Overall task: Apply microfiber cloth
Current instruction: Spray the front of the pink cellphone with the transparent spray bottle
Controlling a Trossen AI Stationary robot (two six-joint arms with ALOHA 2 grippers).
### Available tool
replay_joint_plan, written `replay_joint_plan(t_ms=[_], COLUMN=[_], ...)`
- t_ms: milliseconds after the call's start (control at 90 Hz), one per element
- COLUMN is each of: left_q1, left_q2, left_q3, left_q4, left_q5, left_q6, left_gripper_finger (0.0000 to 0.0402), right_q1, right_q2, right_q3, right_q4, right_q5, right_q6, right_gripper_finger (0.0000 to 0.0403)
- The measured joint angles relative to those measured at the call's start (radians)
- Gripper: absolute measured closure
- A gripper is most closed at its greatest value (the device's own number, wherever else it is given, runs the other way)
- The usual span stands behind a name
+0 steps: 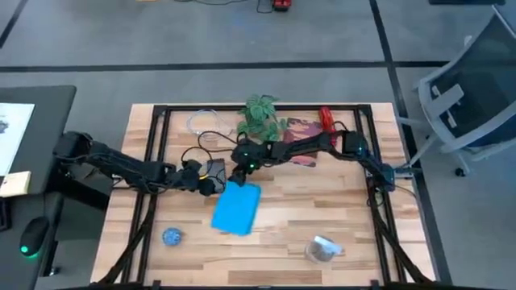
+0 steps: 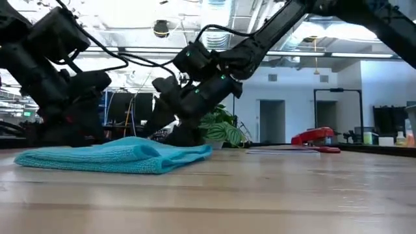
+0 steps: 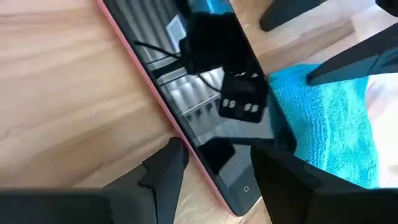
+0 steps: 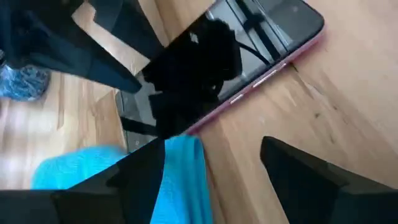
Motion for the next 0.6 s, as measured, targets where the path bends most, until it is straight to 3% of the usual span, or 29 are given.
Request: replay_joint_plan(t_ms=[444, 600], left_q1=[0.029, 0.028], left_q2=[0.281, 0.336], left_q3=[-0.002, 0.002], left_q4=[0.411, 0.466], left_q5=[-0.050, -0.064], left_q6=[0.182, 0.225], left_gripper_finger=[0.0262, 0.0274], right_q1=[-0.028, -0.021], right_q2=[0.008, 0.010], right_q3=[-0.002, -0.004], right_q4=[0.025, 0.048], right_q5=[-0.054, -0.054], right_q6=[0.149, 0.147], right_gripper_finger=[0.0142, 0.0142])
